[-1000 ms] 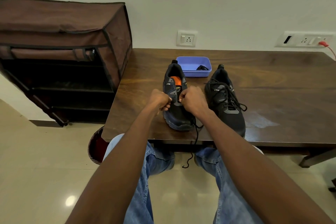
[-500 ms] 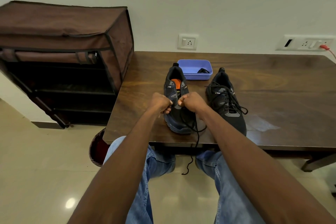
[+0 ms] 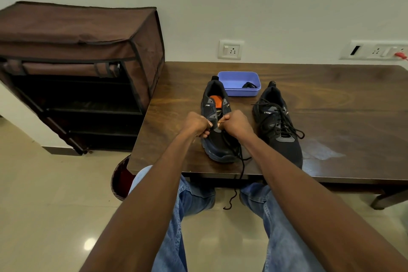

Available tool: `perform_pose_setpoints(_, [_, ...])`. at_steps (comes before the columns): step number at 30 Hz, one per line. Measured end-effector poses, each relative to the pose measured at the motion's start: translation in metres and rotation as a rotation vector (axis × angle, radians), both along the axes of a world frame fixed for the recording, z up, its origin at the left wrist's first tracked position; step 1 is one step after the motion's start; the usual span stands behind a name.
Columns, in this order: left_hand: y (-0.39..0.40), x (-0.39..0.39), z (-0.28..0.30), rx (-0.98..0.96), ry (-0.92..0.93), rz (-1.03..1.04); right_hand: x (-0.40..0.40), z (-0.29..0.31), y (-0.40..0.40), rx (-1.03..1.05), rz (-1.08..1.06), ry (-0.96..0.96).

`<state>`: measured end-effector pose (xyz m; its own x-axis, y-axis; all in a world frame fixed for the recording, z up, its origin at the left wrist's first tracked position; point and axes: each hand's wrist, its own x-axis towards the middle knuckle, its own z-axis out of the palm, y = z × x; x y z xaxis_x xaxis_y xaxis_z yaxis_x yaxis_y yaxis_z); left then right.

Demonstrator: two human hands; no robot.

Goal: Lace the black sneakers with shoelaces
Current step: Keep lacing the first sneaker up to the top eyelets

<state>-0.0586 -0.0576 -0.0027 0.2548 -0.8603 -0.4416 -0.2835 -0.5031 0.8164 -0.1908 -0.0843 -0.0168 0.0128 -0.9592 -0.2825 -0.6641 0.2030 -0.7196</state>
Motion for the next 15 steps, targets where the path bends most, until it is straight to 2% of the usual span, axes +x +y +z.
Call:
perform_pose_setpoints(2, [0.001,-0.001,0.001,-0.001,0.012,0.000,0.001,0.000,-0.001,0.004,-0.025,0.007])
perform_pose_setpoints(4, [0.001,-0.003,0.000,-0.005,0.011,-0.001,-0.002,0.007,0.001,0.087,-0.054,-0.078])
perform_pose_setpoints(6, [0.001,-0.003,0.001,-0.004,0.004,-0.009,-0.006,0.014,0.003,0.176,-0.011,-0.187])
perform_pose_setpoints(8, [0.001,-0.002,0.001,0.005,0.003,-0.012,-0.012,0.020,0.005,0.199,0.061,-0.217])
perform_pose_setpoints(12, [0.003,-0.002,0.002,0.005,0.001,-0.025,-0.012,0.020,-0.001,0.175,0.146,-0.127])
perform_pose_setpoints(15, [0.003,-0.002,0.002,-0.001,0.017,-0.021,-0.005,0.015,-0.002,0.044,0.096,0.013])
